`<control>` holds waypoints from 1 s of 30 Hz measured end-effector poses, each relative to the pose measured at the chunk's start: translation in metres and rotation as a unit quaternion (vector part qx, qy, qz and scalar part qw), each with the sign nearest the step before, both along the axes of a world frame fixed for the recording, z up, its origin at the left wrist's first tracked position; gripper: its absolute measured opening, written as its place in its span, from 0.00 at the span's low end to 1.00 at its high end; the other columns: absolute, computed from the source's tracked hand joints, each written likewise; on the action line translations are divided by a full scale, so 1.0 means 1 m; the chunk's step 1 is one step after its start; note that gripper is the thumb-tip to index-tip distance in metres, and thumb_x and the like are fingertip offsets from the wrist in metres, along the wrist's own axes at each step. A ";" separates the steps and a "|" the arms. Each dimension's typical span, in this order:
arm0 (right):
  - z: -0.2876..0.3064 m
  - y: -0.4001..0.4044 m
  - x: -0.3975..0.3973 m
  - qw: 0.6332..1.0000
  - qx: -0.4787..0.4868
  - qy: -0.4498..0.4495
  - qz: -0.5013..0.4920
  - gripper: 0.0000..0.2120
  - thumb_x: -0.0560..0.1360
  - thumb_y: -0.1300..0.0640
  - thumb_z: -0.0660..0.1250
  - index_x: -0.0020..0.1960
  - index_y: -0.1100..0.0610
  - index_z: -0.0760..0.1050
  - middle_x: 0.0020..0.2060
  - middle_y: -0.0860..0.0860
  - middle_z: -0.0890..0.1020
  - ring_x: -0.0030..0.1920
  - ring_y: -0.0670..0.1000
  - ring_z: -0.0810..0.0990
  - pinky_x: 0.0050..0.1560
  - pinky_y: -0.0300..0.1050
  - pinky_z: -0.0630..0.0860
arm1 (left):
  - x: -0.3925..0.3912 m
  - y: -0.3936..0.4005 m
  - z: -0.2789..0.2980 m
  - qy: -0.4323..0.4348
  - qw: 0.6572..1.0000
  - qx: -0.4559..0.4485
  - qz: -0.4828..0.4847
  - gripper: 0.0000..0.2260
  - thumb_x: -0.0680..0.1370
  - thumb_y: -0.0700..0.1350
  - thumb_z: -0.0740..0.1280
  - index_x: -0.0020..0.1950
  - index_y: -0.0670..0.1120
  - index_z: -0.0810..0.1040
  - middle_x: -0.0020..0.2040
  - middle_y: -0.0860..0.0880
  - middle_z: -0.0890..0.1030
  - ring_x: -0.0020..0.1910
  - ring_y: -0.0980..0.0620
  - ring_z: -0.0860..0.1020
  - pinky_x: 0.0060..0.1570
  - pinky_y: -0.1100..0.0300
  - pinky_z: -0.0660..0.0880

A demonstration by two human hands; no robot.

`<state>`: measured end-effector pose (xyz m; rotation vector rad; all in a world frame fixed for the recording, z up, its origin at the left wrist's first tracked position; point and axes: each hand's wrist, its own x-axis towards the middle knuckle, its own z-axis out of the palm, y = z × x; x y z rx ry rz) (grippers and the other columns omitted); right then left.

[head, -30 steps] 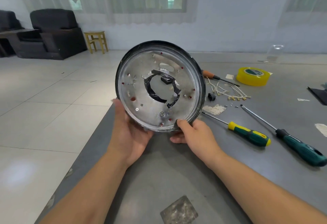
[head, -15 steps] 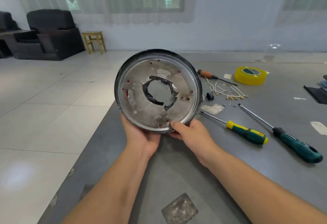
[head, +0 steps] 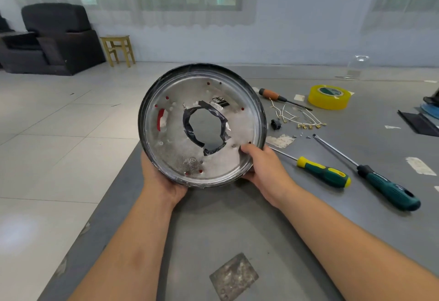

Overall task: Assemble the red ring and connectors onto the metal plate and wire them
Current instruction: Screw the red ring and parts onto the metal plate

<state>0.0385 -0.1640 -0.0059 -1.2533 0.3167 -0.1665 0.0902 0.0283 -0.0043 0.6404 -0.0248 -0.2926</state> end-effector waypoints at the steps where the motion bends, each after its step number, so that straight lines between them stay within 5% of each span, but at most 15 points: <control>1: 0.000 -0.002 0.000 1.000 0.008 0.005 0.002 0.08 0.80 0.60 0.65 0.58 0.53 0.78 0.44 0.51 0.88 0.42 0.50 0.87 0.45 0.50 0.84 | 0.001 0.001 0.000 -0.002 1.000 0.007 -0.004 0.24 0.81 0.63 0.61 0.67 0.50 0.84 0.67 0.44 0.83 0.63 0.40 0.83 0.58 0.41 0.82; 4: -0.001 -0.003 -0.003 0.999 0.038 0.002 0.005 0.09 0.81 0.61 0.65 0.60 0.55 0.77 0.45 0.52 0.88 0.43 0.50 0.87 0.48 0.54 0.84 | 0.000 -0.001 0.005 -0.025 1.000 0.003 0.000 0.32 0.81 0.71 0.55 0.74 0.51 0.79 0.71 0.44 0.80 0.68 0.40 0.80 0.68 0.39 0.75; 7: 0.000 0.004 -0.005 0.994 0.109 -0.021 -0.019 0.10 0.82 0.63 0.64 0.62 0.54 0.75 0.49 0.52 0.88 0.47 0.52 0.87 0.47 0.53 0.85 | -0.010 -0.008 0.004 -0.037 0.999 -0.004 -0.028 0.50 0.70 0.84 0.47 0.75 0.50 0.77 0.72 0.43 0.80 0.70 0.38 0.79 0.73 0.38 0.70; 10: 0.000 0.018 -0.005 0.981 0.186 -0.048 -0.031 0.15 0.83 0.64 0.61 0.68 0.54 0.74 0.57 0.53 0.86 0.56 0.54 0.86 0.48 0.51 0.85 | -0.023 -0.019 0.006 -0.061 0.996 0.028 -0.057 0.53 0.67 0.84 0.51 0.78 0.48 0.72 0.73 0.44 0.78 0.72 0.40 0.77 0.73 0.44 0.71; 12: -0.001 0.027 -0.007 0.977 0.204 -0.051 -0.036 0.16 0.84 0.62 0.61 0.70 0.55 0.73 0.58 0.54 0.86 0.57 0.54 0.85 0.48 0.48 0.85 | -0.031 -0.032 0.006 -0.066 0.993 0.088 -0.053 0.41 0.75 0.73 0.62 0.79 0.47 0.71 0.72 0.45 0.79 0.72 0.44 0.77 0.69 0.52 0.73; 14: -0.003 0.032 -0.009 0.980 0.192 -0.054 -0.024 0.17 0.84 0.62 0.60 0.72 0.56 0.72 0.59 0.54 0.86 0.58 0.53 0.85 0.50 0.46 0.84 | -0.036 -0.044 0.000 -0.057 0.990 0.118 -0.042 0.27 0.79 0.51 0.70 0.77 0.46 0.71 0.69 0.45 0.82 0.70 0.45 0.79 0.65 0.55 0.76; 17: -0.004 0.031 -0.014 0.986 0.149 -0.074 0.008 0.20 0.83 0.63 0.63 0.74 0.55 0.68 0.61 0.54 0.85 0.61 0.54 0.84 0.54 0.47 0.83 | -0.036 -0.050 -0.007 -0.043 0.985 0.167 -0.014 0.14 0.82 0.35 0.67 0.67 0.43 0.79 0.61 0.44 0.86 0.62 0.46 0.84 0.60 0.56 0.79; 25: 0.005 -0.002 -0.023 0.986 0.145 -0.050 0.073 0.28 0.77 0.49 0.70 0.75 0.56 0.69 0.63 0.57 0.83 0.60 0.60 0.84 0.53 0.54 0.84 | -0.021 -0.027 -0.006 -0.037 0.975 0.220 -0.008 0.14 0.82 0.32 0.64 0.65 0.42 0.80 0.58 0.43 0.87 0.58 0.44 0.86 0.56 0.47 0.84; 30: 0.006 -0.008 -0.023 0.979 0.169 -0.061 0.100 0.36 0.76 0.29 0.63 0.73 0.52 0.72 0.66 0.57 0.81 0.62 0.65 0.82 0.59 0.58 0.82 | -0.016 -0.027 -0.008 -0.023 0.982 0.189 0.019 0.25 0.81 0.30 0.65 0.76 0.45 0.69 0.63 0.43 0.85 0.61 0.42 0.84 0.60 0.43 0.82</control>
